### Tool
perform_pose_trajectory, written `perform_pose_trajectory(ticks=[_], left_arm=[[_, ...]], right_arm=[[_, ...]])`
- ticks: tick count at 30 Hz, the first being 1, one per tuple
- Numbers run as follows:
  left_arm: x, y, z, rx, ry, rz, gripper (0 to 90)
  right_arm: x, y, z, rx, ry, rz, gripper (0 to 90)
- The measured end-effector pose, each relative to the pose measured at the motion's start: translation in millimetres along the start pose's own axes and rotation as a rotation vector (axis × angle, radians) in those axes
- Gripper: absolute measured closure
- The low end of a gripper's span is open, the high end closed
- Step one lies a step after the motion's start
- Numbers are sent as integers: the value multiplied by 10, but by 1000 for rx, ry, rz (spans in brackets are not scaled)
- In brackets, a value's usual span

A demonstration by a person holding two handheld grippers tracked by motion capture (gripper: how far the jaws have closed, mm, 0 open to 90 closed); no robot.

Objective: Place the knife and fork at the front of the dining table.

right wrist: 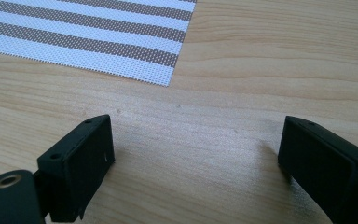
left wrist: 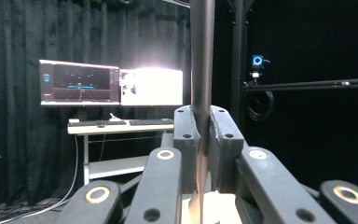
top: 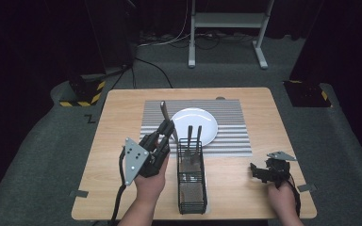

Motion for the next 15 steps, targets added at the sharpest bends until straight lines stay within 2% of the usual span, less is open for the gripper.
perform_pose_trajectory(ticks=[5, 15], left_arm=[[34, -44, 128, 28, 4, 6, 824], [-142, -179, 340, 83, 19, 56, 824]], right_arm=[[0, 0, 0, 0, 0, 0, 99], [0, 0, 0, 0, 0, 0, 98]])
Point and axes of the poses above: each handheld gripper's, and its own axes: y roughly forward along the jaws, x roughly out of its top, z roughly to its left, the point moved 2 cm from there along y, roughly forward along the jaws, and after that the axes turned 13 degrees about -z, right-handed, at the moved point
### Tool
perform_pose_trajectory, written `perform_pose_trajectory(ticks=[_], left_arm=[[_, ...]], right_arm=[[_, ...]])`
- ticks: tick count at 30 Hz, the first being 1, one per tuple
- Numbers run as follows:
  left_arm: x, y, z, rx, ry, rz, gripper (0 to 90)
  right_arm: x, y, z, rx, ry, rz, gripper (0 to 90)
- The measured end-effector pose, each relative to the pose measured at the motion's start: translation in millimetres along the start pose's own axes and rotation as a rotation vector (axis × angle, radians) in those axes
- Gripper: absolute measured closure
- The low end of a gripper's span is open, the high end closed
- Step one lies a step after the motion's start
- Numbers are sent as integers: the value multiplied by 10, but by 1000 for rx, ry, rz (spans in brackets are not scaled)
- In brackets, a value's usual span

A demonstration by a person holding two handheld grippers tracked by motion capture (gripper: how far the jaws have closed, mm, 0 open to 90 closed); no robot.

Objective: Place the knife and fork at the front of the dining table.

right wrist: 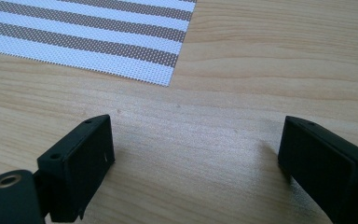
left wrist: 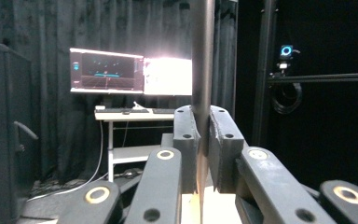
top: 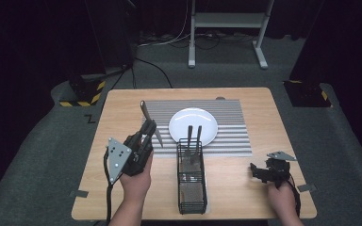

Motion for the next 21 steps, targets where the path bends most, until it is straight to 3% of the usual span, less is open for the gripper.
perform_pose_trajectory(ticks=[13, 21], left_arm=[[-279, -26, 173, 46, 2, 65, 824], [-510, 3, 328, 69, -26, 109, 824]], right_arm=[[0, 0, 0, 0, 0, 0, 98], [0, 0, 0, 0, 0, 0, 99]])
Point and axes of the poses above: each handheld gripper's, and its own axes: y roughly forward along the jaws, x roughly out of its top, z roughly to its left, the point moved 2 cm from there along y, roughly forward along the jaws, and after that the axes turned 13 degrees about -z, right-handed, at the moved point
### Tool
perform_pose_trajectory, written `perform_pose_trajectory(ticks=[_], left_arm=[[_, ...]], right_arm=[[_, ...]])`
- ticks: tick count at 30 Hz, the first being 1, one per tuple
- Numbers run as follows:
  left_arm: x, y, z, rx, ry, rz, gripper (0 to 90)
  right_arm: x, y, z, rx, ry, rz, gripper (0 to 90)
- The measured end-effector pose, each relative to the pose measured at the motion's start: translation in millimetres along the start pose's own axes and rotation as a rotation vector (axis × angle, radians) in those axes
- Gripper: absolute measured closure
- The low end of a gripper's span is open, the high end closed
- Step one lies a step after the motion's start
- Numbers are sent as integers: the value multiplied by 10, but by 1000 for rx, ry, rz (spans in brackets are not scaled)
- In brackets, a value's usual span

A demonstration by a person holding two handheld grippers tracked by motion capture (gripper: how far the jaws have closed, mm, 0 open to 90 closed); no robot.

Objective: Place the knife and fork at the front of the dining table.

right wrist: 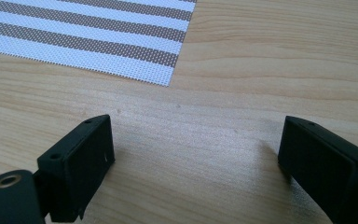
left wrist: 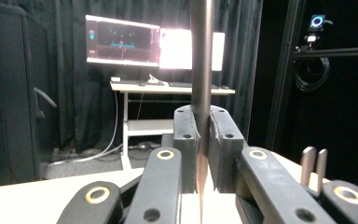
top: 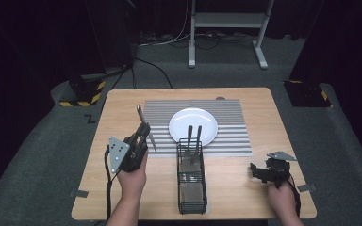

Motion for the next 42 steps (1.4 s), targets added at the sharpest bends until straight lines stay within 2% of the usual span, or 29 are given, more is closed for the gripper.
perform_pose_trajectory(ticks=[11, 18, 22, 25, 29, 42], left_arm=[[-285, 56, 98, 35, -22, 52, 824], [-354, 139, 94, 37, -26, 66, 824], [-410, 190, 100, 41, -21, 86, 824], [-459, 227, 119, 45, -35, 104, 824], [-522, 274, 130, 50, -24, 126, 824], [-679, 400, 164, 76, -35, 172, 824]], right_arm=[[0, 0, 0, 0, 0, 0, 99], [0, 0, -1, 0, -1, 0, 99], [0, 0, 0, 0, 0, 0, 99], [0, 0, 0, 0, 0, 0, 99], [0, 0, 0, 0, 0, 0, 99], [0, 0, -1, 1, 0, 0, 99]])
Point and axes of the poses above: each handheld gripper's, and its own axes: y roughly forward along the jaws, x roughly out of its top, z roughly to its left, the point moved 2 cm from there along y, roughly forward along the jaws, and after that the axes turned 13 degrees about -z, right-handed, at the moved point
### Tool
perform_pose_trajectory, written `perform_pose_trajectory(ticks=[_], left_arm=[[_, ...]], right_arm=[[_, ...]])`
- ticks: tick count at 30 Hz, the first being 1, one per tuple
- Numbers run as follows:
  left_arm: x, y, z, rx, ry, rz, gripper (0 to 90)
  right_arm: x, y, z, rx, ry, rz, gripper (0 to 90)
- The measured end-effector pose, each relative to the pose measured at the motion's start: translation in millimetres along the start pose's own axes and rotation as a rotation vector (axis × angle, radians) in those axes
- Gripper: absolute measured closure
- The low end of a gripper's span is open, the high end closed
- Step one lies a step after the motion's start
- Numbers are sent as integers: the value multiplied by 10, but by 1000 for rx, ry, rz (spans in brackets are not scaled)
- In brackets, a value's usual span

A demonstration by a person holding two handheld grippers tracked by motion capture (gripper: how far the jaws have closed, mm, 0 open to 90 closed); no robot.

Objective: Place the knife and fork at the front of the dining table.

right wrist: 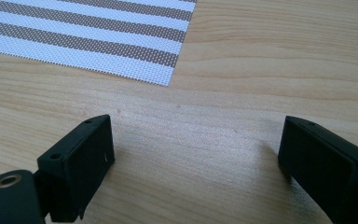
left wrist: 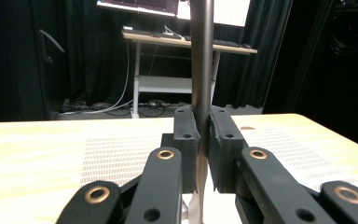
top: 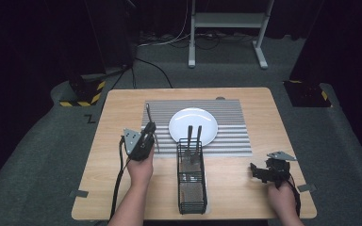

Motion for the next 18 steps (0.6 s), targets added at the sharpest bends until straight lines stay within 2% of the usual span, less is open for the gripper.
perform_pose_trajectory(ticks=[9, 13, 18], left_arm=[[-77, 100, -6, 5, 7, 34, 824], [-73, 132, -38, 4, 30, 49, 824], [-45, 136, -57, 3, 36, 57, 824]], right_arm=[[0, 0, 0, 1, 0, 0, 99], [0, 0, 0, 1, 1, 0, 99], [0, 0, -1, 3, 2, 0, 99]])
Point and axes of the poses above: each handheld gripper's, and its own axes: y roughly forward along the jaws, x roughly out of its top, z roughly to its left, the point moved 2 cm from there along y, roughly forward along the jaws, and after that the axes turned 13 degrees about -z, right-handed, at the moved point
